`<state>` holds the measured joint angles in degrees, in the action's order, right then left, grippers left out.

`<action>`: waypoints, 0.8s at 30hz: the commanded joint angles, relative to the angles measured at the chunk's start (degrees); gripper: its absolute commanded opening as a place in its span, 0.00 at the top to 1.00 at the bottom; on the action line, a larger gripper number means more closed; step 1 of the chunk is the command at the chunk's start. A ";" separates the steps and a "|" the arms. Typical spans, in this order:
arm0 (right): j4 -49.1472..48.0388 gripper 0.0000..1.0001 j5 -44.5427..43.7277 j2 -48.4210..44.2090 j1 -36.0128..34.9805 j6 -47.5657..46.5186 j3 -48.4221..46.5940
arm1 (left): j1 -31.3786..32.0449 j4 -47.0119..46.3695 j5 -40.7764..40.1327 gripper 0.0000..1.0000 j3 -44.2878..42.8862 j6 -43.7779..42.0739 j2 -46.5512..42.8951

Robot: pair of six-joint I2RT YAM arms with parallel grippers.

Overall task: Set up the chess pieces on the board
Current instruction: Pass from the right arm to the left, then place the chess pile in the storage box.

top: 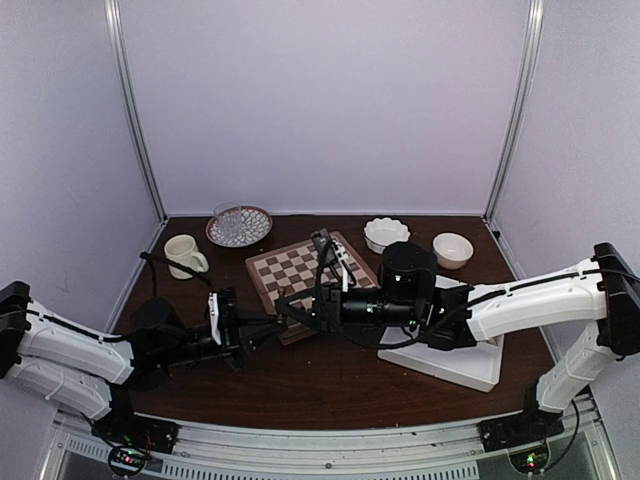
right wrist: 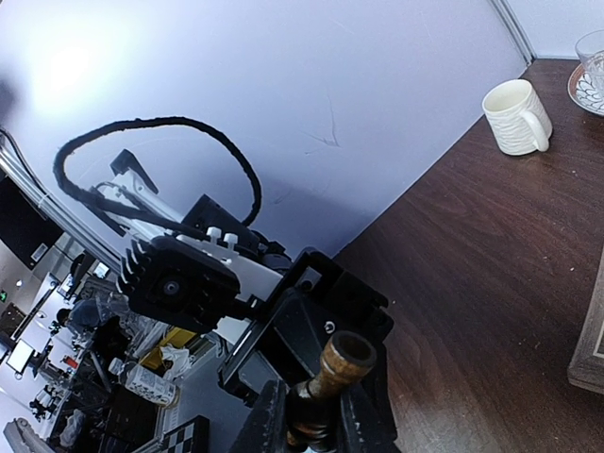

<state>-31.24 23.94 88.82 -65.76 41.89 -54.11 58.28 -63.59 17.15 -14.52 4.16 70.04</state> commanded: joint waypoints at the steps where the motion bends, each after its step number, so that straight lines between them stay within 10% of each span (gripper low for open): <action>1: 3.49 0.90 -2.33 -3.02 -0.16 -2.29 -1.53 | -0.21 6.85 -0.70 1.00 -3.22 -1.96 -2.41; 15: 24.85 0.91 -13.32 -18.26 9.11 -6.11 1.47 | -0.21 20.98 -6.22 1.00 -8.61 -3.58 -1.13; 24: 43.21 0.90 -29.07 -30.91 20.05 -15.94 4.59 | -0.19 49.48 -13.53 1.00 -20.54 -5.08 -2.01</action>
<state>2.00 6.20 62.37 -47.99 32.69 -51.07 58.28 -29.54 8.36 -28.71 0.38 68.66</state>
